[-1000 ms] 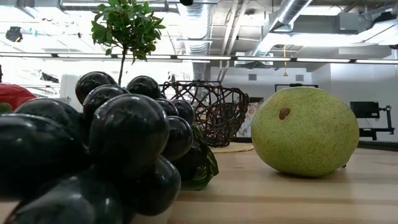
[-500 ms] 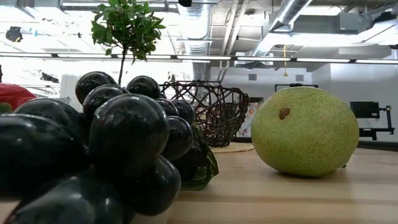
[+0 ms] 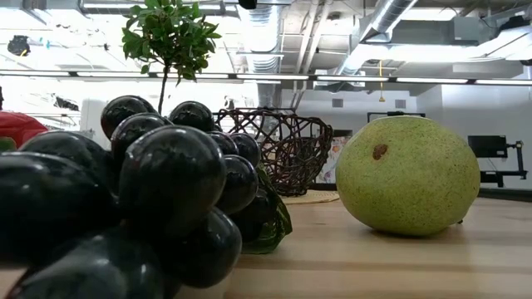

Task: Build produce basket
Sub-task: Put the top green lime into the basket

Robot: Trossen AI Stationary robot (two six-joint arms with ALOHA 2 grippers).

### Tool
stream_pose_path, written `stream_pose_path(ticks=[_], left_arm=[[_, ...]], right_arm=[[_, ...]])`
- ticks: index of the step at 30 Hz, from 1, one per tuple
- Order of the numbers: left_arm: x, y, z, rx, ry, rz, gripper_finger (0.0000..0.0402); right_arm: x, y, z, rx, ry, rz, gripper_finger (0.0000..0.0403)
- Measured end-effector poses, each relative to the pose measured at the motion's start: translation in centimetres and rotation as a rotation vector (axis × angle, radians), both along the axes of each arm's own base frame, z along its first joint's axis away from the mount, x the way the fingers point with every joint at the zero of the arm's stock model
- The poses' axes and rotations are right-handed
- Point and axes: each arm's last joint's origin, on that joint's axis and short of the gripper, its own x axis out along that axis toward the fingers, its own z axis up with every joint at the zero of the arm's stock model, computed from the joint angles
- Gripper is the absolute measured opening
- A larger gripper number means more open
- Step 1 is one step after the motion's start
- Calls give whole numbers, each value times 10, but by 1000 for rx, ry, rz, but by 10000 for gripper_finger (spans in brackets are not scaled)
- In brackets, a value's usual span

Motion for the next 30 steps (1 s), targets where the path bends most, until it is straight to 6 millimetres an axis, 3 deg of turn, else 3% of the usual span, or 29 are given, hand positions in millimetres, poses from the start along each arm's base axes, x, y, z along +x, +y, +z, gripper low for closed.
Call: stream_pose_path(ticks=[10, 19, 30], left_arm=[[0, 0, -1, -2, 7, -2, 281], [1, 0, -3, 11, 14, 12, 280], [1, 0, -4, 26, 25, 19, 280]], right_arm=[[0, 0, -2, 4, 24, -2, 303], [-1, 0, -5, -13, 55, -13, 393], [-3, -1, -12, 3, 130, -24, 384]])
